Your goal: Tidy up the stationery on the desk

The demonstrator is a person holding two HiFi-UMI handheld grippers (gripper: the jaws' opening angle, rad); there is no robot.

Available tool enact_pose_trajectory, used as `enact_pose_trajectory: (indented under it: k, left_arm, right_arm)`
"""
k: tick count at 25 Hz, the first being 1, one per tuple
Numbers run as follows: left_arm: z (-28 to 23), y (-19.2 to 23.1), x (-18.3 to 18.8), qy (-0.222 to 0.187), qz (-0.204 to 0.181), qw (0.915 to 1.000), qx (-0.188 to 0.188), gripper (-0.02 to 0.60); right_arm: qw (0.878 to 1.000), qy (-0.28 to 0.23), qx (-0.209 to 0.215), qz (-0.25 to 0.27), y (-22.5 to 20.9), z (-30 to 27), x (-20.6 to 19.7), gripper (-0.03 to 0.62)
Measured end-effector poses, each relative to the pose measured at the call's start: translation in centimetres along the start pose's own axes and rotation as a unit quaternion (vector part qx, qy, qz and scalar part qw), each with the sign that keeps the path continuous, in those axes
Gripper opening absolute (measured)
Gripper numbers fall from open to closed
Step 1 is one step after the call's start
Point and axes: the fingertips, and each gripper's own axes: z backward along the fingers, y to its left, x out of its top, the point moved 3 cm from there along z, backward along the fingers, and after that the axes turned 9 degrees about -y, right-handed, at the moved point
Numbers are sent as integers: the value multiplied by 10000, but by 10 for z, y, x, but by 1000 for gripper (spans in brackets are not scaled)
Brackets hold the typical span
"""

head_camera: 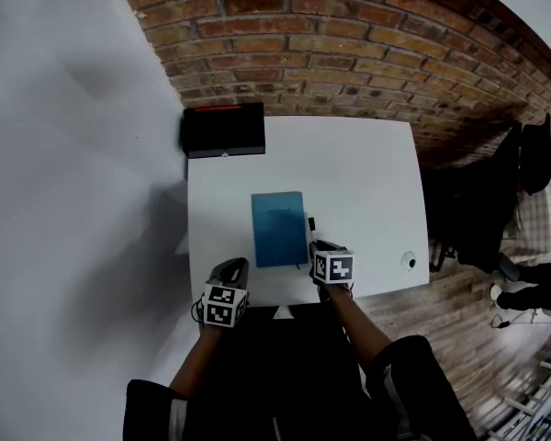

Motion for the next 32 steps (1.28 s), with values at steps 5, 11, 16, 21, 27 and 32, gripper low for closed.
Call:
enact_pose_trajectory:
  k: [5,11,16,21,27,32]
  left_arm:
    - [5,9,-2,12,117,9999,111,23]
    - [7,15,-9,99,133,9997,185,23]
    - [8,14,-12,214,143,9995,162,23]
    - [2,16,-11,173,131,9996,167,23]
    - [-5,12,-11,209,109,9997,99,23]
    - [-11,8,-10,242,58,9997,26,23]
  right_arm:
    - [9996,7,21,-280,2,-11,7,80]
    - [9993,88,59,-353,2,-26,13,80]
    - [9995,186,85,-236,1,-33,13,80]
    - [9977,316,237,-546,-2,-38,12,80]
    - [9932,467,623,-871,-4,-40,13,80]
    - [9880,464,967,-1116,-4,-37,15,81]
